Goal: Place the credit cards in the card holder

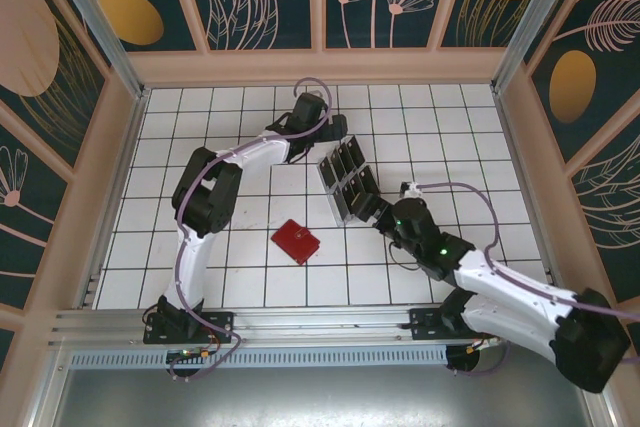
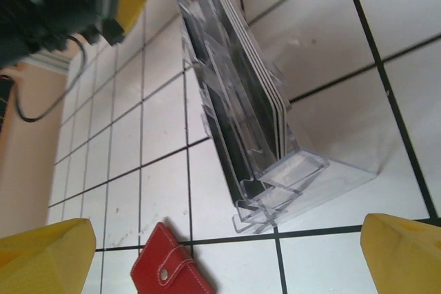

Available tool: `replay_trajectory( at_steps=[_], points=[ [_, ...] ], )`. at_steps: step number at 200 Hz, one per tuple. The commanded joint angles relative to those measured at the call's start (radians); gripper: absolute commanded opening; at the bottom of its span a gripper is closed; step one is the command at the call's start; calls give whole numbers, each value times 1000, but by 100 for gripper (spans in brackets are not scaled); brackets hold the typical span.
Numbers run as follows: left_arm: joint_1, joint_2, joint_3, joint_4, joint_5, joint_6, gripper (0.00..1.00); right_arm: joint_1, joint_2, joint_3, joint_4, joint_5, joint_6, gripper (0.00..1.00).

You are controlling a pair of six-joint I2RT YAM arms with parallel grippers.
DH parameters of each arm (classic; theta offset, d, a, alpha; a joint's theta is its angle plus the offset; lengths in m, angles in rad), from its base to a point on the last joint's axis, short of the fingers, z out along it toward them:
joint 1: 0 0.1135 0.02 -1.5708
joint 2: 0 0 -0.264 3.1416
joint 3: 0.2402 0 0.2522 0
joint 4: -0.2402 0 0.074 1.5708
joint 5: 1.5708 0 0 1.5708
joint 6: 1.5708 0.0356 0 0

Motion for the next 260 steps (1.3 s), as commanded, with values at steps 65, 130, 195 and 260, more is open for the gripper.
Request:
replay_trajectory(
  at_steps=[65, 130, 195, 260],
  points=[
    [132, -375, -371, 128, -65, -32, 99, -111, -266, 34, -136, -172, -180, 86],
    [190, -725, -796, 129, -74, -121, 99, 121, 320, 459, -446, -104, -376, 74],
    [323, -942, -980, 61, -55, -211, 99, 271, 785, 744, -546, 3, -545, 59],
    [428, -984, -1029, 64, 16, -234, 99, 319, 1000, 881, -555, 34, -656, 55]
  ],
)
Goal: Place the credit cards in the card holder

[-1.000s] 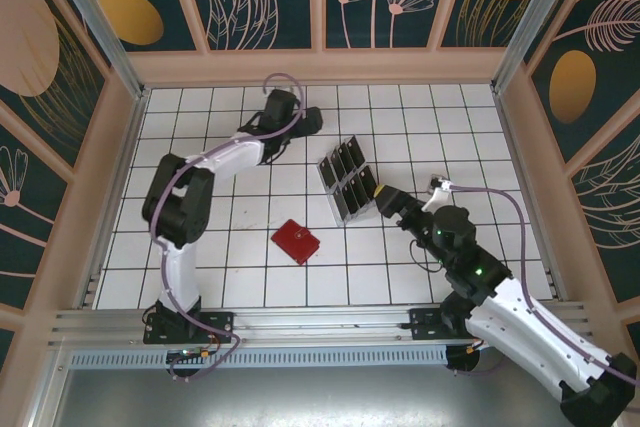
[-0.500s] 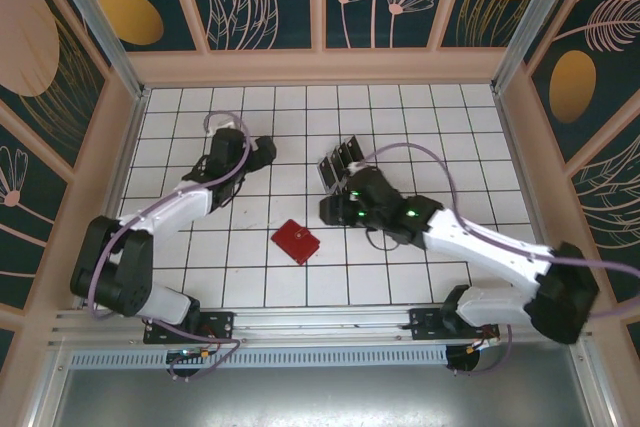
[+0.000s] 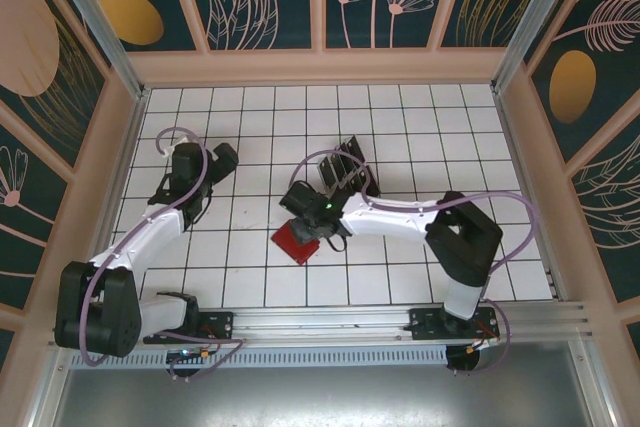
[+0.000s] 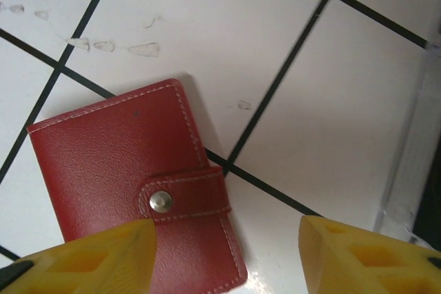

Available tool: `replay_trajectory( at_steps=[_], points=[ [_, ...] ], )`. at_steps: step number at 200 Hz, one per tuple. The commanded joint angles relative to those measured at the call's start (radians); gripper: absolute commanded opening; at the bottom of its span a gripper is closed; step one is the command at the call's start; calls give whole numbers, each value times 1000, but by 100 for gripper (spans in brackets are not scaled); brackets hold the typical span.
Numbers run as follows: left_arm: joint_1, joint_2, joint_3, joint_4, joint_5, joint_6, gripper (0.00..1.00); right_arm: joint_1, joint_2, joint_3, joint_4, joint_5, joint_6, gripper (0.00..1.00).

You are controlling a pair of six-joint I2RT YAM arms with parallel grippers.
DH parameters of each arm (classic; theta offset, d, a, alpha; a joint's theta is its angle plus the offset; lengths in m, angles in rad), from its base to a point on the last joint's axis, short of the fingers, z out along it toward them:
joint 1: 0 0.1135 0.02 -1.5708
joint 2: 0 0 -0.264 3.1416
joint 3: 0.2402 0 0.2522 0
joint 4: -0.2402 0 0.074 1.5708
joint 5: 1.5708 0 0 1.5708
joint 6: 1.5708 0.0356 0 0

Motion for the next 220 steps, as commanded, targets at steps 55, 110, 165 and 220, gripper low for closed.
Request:
replay_trajectory(
  at_steps=[55, 110, 165, 220],
  points=[
    [38, -13, -54, 16, 71, -41, 99, 31, 89, 101, -38, 18, -80, 55],
    [39, -2, -56, 23, 75, -33, 99, 41, 94, 85, -27, -10, -79, 55],
    [39, 10, -56, 35, 82, -39, 99, 49, 104, 61, -15, -10, -78, 55],
    [39, 6, -58, 35, 81, -39, 99, 40, 108, 34, 8, -2, -87, 53]
  ],
)
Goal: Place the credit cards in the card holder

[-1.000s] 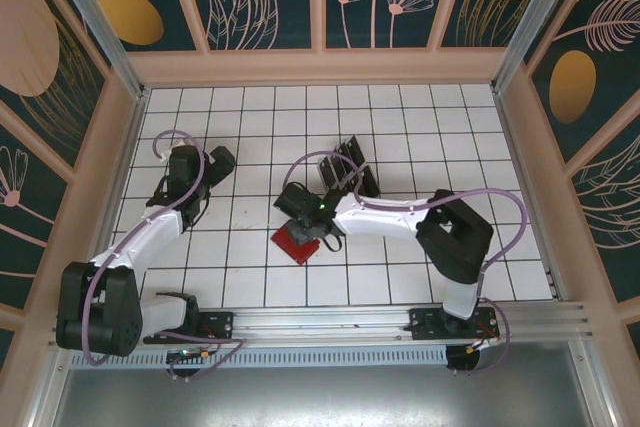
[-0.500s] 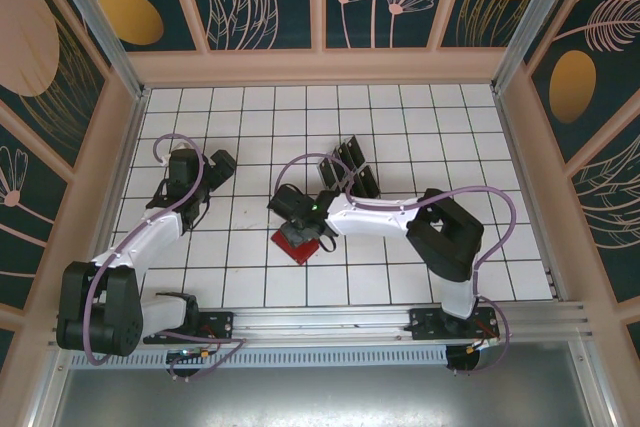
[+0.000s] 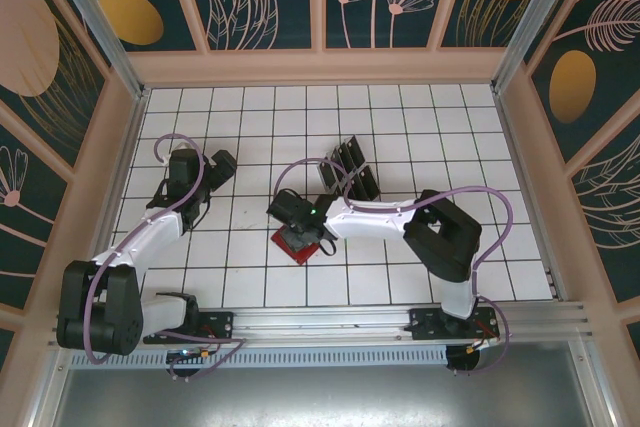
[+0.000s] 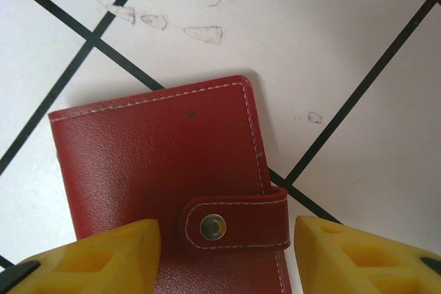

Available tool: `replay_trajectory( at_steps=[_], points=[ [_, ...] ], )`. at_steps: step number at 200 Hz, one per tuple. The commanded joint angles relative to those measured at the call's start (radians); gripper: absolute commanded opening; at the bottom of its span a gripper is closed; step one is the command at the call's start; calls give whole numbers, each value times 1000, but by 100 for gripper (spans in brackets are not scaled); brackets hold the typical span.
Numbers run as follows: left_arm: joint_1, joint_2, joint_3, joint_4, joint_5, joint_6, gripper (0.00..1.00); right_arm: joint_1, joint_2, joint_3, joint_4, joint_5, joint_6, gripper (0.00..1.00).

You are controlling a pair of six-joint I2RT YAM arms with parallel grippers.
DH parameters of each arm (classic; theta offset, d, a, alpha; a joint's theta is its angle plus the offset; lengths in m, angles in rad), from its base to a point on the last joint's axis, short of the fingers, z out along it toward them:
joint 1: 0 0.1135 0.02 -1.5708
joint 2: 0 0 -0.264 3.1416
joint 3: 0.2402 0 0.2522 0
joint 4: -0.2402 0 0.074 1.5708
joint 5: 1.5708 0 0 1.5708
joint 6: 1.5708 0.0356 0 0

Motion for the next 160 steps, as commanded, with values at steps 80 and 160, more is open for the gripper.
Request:
replay_trajectory(
  at_steps=[80, 160],
  points=[
    [8, 5, -13, 33, 9, -13, 99, -25, 16, -44, 36, 7, -11, 42],
    [8, -3, -5, 34, 23, -6, 99, -50, 16, -35, 29, -12, -5, 17]
  ],
)
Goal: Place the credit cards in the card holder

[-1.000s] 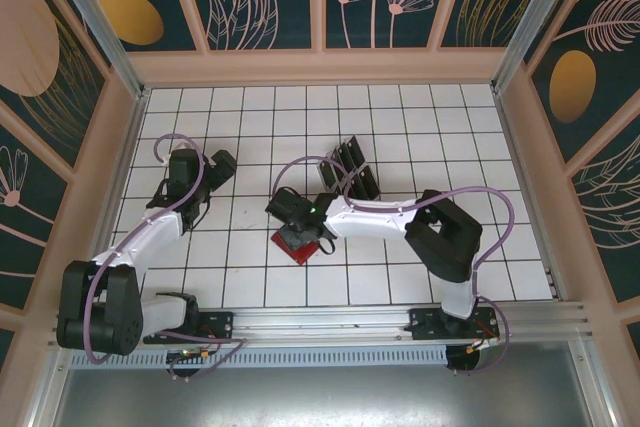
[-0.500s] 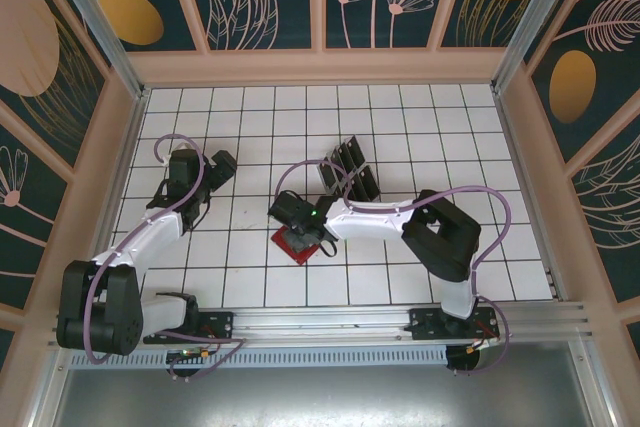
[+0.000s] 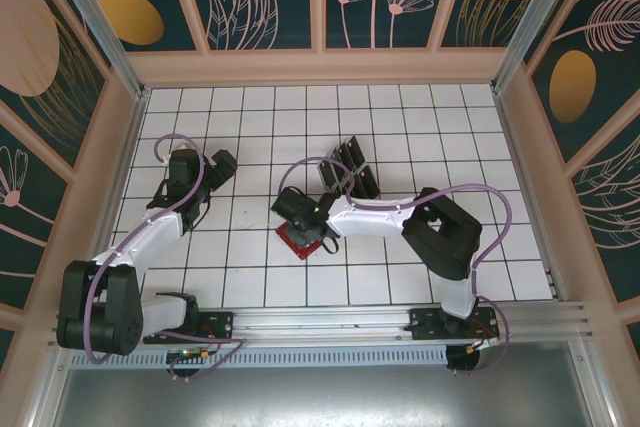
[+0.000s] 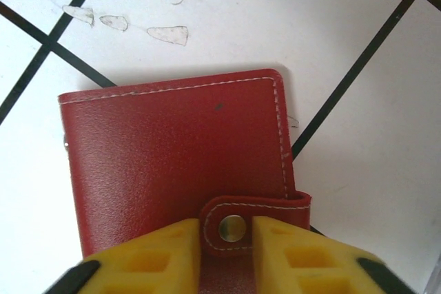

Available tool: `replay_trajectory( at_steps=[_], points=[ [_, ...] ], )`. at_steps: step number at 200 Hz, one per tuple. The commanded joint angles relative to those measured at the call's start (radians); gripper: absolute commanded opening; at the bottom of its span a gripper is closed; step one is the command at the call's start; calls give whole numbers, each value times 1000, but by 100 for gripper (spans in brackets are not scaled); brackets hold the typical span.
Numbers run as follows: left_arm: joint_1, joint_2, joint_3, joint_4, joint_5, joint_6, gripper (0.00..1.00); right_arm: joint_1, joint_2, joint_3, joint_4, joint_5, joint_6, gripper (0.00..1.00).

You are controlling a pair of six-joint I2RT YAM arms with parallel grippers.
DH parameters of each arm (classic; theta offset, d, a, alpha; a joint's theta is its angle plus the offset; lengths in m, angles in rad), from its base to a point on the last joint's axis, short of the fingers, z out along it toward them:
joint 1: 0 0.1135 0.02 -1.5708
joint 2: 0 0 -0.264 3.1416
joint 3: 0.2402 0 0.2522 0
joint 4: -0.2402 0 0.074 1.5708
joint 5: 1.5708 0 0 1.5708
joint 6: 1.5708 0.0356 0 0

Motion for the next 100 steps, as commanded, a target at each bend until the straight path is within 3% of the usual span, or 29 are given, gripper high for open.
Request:
replay_trajectory(
  at_steps=[1, 38, 100],
  points=[
    [8, -3, -2, 22, 19, -6, 99, -17, 12, -9, -5, -6, -1, 17],
    [8, -13, -2, 24, 41, -5, 98, -30, -9, -8, -10, -2, 10, 0],
    [8, 4, -21, 49, 171, 22, 98, -49, -90, -7, 45, -29, 81, 0]
  ],
)
